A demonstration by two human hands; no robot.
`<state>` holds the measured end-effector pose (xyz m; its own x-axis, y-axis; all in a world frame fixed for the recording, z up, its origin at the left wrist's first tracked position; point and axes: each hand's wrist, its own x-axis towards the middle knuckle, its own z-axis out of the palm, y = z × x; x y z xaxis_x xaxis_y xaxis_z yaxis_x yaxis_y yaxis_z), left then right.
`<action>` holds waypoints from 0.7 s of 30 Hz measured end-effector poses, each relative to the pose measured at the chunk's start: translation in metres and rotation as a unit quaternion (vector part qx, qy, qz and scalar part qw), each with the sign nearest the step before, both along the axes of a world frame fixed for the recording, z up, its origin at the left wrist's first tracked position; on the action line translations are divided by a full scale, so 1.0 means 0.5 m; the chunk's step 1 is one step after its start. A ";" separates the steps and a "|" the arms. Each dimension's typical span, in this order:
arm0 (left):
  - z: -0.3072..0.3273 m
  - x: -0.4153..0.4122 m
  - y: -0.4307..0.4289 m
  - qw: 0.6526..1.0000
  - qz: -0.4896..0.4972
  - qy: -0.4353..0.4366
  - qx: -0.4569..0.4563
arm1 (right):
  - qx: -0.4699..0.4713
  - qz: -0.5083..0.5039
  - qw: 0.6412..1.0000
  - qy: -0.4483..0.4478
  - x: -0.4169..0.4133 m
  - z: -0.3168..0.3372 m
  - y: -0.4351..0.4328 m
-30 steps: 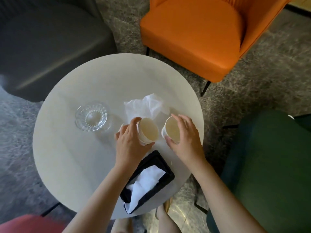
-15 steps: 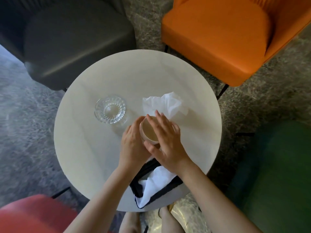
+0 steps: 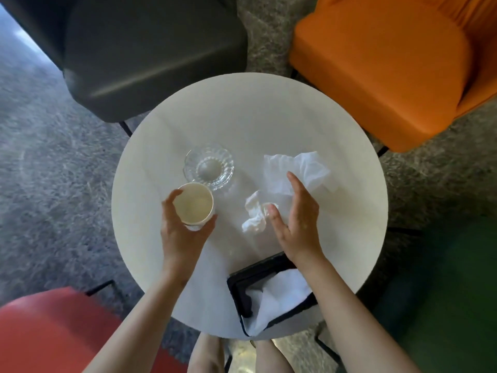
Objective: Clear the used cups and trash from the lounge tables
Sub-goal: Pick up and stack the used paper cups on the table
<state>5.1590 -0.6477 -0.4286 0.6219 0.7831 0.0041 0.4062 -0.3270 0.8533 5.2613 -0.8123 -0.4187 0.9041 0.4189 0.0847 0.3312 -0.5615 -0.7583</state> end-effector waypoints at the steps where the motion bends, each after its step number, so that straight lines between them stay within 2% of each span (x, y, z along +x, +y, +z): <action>1: -0.004 -0.002 0.002 1.000 -0.006 0.001 -0.001 | -0.002 -0.008 1.000 -0.002 0.005 -0.007 -0.001; 5: -0.005 -0.005 0.000 0.999 -0.036 0.005 -0.002 | -0.040 0.006 0.999 -0.020 0.018 -0.024 -0.005; 8: 0.014 -0.004 -0.004 0.993 -0.054 0.001 0.106 | -0.113 0.081 0.990 -0.031 0.023 -0.031 0.000; 11: 0.051 0.010 -0.012 0.978 -0.054 -0.059 0.191 | -0.224 0.179 0.958 -0.024 0.020 -0.045 0.022; 13: 0.074 0.025 -0.022 0.961 -0.065 -0.094 0.251 | -0.255 0.199 0.946 -0.006 0.016 -0.052 0.035; 16: 0.092 0.049 -0.046 0.940 -0.096 -0.118 0.304 | -0.222 0.200 0.954 0.023 0.018 -0.045 0.035; 18: 0.094 0.061 -0.066 0.935 -0.121 -0.119 0.311 | -0.146 0.187 0.971 0.001 0.028 -0.030 0.025; 21: 0.081 0.077 -0.096 0.936 -0.184 -0.126 0.274 | -0.042 0.056 0.996 -0.054 0.068 -0.001 0.009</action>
